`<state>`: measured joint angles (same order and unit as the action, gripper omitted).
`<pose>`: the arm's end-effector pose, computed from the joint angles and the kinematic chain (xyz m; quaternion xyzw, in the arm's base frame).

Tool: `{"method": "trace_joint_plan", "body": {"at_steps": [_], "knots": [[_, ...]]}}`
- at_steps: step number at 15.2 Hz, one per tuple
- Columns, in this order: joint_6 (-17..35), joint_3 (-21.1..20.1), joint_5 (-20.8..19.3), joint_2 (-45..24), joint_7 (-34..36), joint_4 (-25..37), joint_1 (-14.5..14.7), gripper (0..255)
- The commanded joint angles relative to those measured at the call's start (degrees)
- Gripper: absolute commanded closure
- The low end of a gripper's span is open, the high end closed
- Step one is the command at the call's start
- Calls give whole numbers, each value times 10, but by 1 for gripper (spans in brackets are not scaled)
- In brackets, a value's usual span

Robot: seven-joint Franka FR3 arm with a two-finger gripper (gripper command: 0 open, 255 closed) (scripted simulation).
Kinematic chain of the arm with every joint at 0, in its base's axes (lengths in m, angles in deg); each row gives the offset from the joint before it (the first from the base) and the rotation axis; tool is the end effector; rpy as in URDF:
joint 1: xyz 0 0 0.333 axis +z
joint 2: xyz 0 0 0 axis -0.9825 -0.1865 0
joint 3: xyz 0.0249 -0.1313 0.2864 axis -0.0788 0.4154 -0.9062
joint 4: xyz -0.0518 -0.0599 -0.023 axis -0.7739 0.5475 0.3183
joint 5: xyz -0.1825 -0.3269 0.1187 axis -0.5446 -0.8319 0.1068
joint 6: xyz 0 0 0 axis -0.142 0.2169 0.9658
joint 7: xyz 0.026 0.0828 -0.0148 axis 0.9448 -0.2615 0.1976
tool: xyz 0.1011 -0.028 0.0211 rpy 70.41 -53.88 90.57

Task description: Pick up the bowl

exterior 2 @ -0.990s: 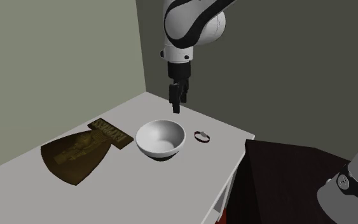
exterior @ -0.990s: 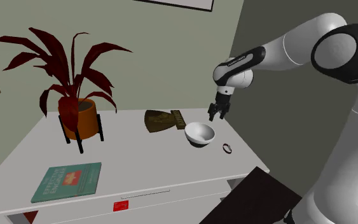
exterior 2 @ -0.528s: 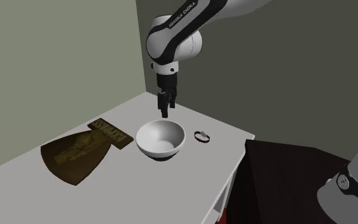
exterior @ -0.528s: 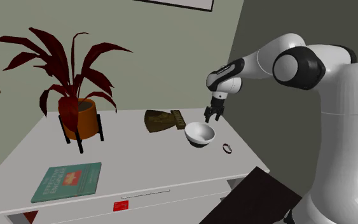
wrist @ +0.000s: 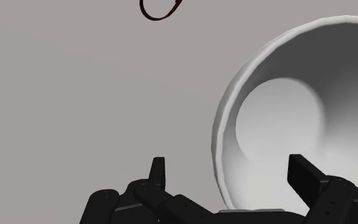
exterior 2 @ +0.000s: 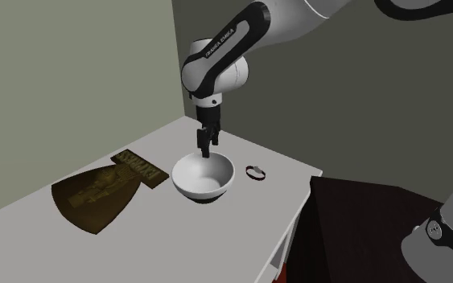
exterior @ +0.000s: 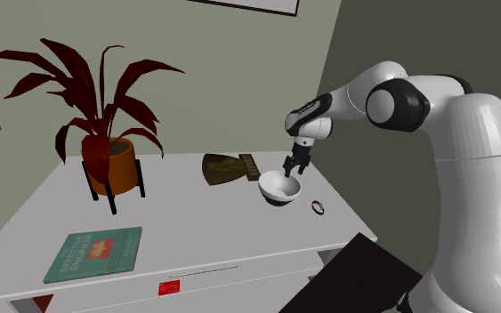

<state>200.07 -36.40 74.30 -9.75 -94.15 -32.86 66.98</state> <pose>0.6044 -0.2541 0.2274 -0.9961 0.0423 0.0299 0.0708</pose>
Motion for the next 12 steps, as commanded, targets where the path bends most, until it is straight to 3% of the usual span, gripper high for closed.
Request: {"method": "trace_joint_plan", "body": {"at_steps": [1,3,4,12], "knots": [[14,-3,4,-15,-4,1,-2,0],[14,-3,4,-15,-4,1,-2,0],[14,-3,5,-15,-4,1,-2,255],[14,-3,5,-16,-4,1,-2,255]]}}
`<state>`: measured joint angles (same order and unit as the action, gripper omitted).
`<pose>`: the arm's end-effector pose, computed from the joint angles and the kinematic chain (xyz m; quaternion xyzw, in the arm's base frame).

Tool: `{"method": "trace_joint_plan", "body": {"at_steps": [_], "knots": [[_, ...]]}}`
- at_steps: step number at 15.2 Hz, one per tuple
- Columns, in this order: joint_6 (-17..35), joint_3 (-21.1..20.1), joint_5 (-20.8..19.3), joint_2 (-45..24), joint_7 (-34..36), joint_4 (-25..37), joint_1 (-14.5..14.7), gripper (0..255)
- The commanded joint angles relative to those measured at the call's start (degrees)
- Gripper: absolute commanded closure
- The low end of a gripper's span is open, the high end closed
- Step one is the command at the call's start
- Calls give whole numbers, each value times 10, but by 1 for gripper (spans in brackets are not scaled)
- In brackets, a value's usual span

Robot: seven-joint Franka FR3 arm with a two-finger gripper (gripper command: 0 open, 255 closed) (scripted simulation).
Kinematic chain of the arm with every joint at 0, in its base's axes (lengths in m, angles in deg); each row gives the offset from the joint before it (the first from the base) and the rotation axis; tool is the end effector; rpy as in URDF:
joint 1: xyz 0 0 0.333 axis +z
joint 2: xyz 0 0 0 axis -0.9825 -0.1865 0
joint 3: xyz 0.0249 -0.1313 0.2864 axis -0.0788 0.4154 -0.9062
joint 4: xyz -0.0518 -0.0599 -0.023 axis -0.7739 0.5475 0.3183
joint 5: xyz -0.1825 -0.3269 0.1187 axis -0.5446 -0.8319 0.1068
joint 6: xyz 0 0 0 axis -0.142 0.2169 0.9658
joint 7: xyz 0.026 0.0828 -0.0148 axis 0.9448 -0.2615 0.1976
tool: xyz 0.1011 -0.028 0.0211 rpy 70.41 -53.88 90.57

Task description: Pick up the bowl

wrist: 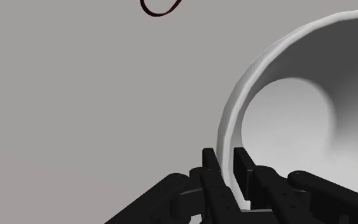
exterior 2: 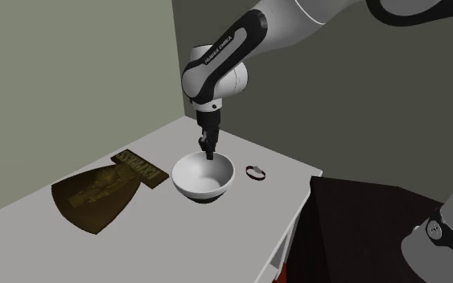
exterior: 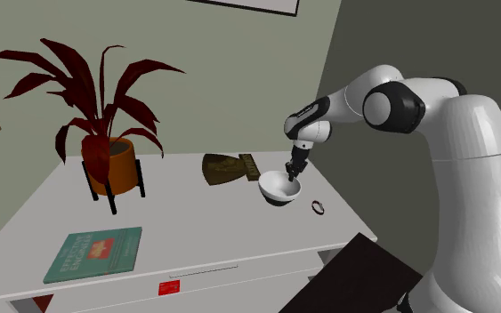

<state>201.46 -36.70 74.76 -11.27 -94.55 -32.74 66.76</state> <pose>0.6047 -0.2546 0.2125 -0.9962 0.0424 0.0297 0.0707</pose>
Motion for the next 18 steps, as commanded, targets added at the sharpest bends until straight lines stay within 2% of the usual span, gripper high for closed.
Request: {"method": "trace_joint_plan", "body": {"at_steps": [1,18], "knots": [[0,0,0,0,0,0,0,255],[-81,14,-24,72,21,12,9,255]]}}
